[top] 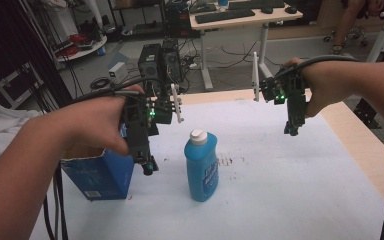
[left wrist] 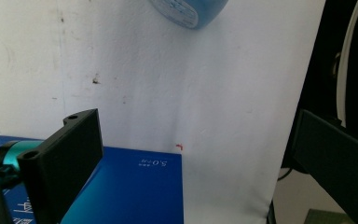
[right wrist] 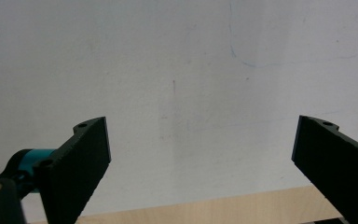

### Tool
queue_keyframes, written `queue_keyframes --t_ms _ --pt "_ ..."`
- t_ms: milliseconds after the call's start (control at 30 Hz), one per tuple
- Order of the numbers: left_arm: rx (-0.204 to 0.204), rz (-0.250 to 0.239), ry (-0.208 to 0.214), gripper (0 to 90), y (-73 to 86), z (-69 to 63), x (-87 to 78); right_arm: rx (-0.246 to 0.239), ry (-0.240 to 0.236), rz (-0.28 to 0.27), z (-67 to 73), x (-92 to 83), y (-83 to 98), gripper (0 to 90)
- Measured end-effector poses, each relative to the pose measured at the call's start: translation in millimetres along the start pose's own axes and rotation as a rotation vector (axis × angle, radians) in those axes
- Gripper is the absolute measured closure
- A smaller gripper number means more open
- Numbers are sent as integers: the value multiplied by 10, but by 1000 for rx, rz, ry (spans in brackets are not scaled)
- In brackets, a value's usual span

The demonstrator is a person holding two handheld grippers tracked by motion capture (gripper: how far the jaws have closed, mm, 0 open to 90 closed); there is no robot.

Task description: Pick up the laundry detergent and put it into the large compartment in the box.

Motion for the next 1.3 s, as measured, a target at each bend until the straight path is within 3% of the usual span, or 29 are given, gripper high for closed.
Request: queue_keyframes --t_ms 67,200,333,467,567,733,933,1100,1167,1300 --pt "-6 1 3 20 1 2 -5 1 1 -4 1 4 4 34" --pt "-64 -4 5 20 -15 -9 -43 0 4 -3 10 3 30 34" --pt "-84 -13 8 20 -30 -51 -94 -5 4 8 23 10 30 34" --pt "-113 -24 63 20 -63 -187 -187 -9 1 25 63 11 -3 34" --pt "-133 -37 67 20 -87 -221 -239 -11 -4 28 61 9 -8 34" --pt "-252 -57 28 20 -147 -226 -343 -4 -1 36 72 13 -18 34" --pt "-389 -82 50 20 -199 -223 -357 5 8 31 71 -15 -7 33" --pt "-540 -113 39 20 -287 -206 -369 9 9 32 64 -18 23 33" --pt "-581 -142 34 20 -332 -187 -381 8 9 28 54 -24 36 34" --pt "-620 -164 36 20 -412 -156 -368 12 10 23 44 -37 72 33"
Point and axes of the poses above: each handheld gripper's, and its own axes: x roughly forward along the jaws, y roughly out of its underside, z roughly to its left, the point moved 7 cm from there along x, roughly forward along the jaws, and after that the axes turned 1 degree about -x, right-handed, at the moved point
